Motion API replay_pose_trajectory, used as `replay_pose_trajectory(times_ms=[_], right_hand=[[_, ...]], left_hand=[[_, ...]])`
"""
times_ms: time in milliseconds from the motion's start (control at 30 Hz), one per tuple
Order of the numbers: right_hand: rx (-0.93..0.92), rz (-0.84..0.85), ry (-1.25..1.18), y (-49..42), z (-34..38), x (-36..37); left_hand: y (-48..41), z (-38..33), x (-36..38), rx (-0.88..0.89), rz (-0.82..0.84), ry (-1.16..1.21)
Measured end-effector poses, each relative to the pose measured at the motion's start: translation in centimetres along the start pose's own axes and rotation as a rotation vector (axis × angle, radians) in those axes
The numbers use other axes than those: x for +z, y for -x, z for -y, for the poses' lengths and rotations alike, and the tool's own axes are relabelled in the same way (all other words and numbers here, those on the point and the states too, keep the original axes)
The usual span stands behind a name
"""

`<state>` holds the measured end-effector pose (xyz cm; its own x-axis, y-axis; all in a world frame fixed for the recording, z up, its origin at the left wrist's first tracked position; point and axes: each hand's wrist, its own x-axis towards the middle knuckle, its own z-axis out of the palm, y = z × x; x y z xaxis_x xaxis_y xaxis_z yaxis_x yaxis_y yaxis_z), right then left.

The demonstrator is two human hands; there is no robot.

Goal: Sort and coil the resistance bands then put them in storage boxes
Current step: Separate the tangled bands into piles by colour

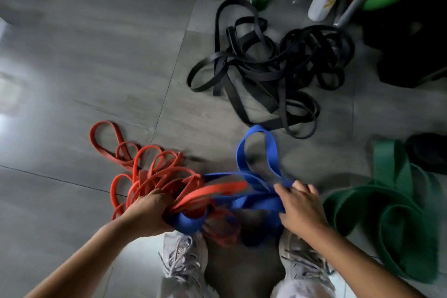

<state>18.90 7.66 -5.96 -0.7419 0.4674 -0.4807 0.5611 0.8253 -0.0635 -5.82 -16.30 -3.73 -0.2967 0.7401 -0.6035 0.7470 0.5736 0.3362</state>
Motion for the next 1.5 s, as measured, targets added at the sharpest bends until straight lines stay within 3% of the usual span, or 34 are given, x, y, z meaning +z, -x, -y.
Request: replay_pose_trajectory(times_ms=[200,333,633,733,833,900,1000,1033,1067,1133,1233,1300,1400,1500], right_hand=[[0.128,-0.373,-0.066,5.2,-3.9,-7.7],[0.196,-0.376,-0.033,9.2,-7.0,-11.4],[0.354,-0.541,-0.474,16.3,-10.9,-17.9],[0.322,-0.602,-0.296,17.9,-11.2,-19.3],[0.369,-0.609,-0.436,19.4,-12.3,-20.9],[0.369,-0.613,-0.579,20.1,-12.7,-22.1],[0.336,-0.690,-0.698,21.0,-12.1,-24.4],[0.343,-0.717,-0.745,21.2,-12.0,-25.1],[0.355,-0.724,-0.773,21.5,-11.9,-25.8],[0.364,-0.677,-0.712,22.0,-11.9,-26.5],[0.361,-0.567,-0.392,22.9,-11.0,-26.3],[0.361,-0.542,-0.231,23.1,-10.1,-25.8],[0.360,-0.498,-0.281,23.3,-8.6,-25.1],[0.347,-0.508,-0.378,23.9,-7.3,-25.6]], left_hand=[[1.0,-4.6,-5.1,0.093,-0.161,0.158],[2.0,-8.6,-8.1,0.135,-0.219,0.157],[4.1,-13.4,-14.9,-0.050,-0.147,0.374],[6.3,-13.9,-16.3,-0.056,-0.220,0.649],[9.1,-12.8,-17.4,-0.153,-0.355,1.084],[10.3,-11.7,-18.2,-0.214,-0.412,0.914],[11.3,-11.5,-18.8,-0.287,-0.513,0.413],[11.6,-11.8,-18.8,-0.297,-0.556,0.382],[12.0,-12.1,-18.7,-0.296,-0.577,0.422],[13.0,-12.2,-18.4,-0.265,-0.615,0.754],[15.1,-12.4,-19.3,-0.166,-0.693,1.390],[16.6,-13.0,-21.1,-0.155,-0.680,1.523],[18.5,-14.3,-24.3,-0.248,-0.587,1.226],[20.2,-14.5,-26.9,-0.407,-0.677,0.624]])
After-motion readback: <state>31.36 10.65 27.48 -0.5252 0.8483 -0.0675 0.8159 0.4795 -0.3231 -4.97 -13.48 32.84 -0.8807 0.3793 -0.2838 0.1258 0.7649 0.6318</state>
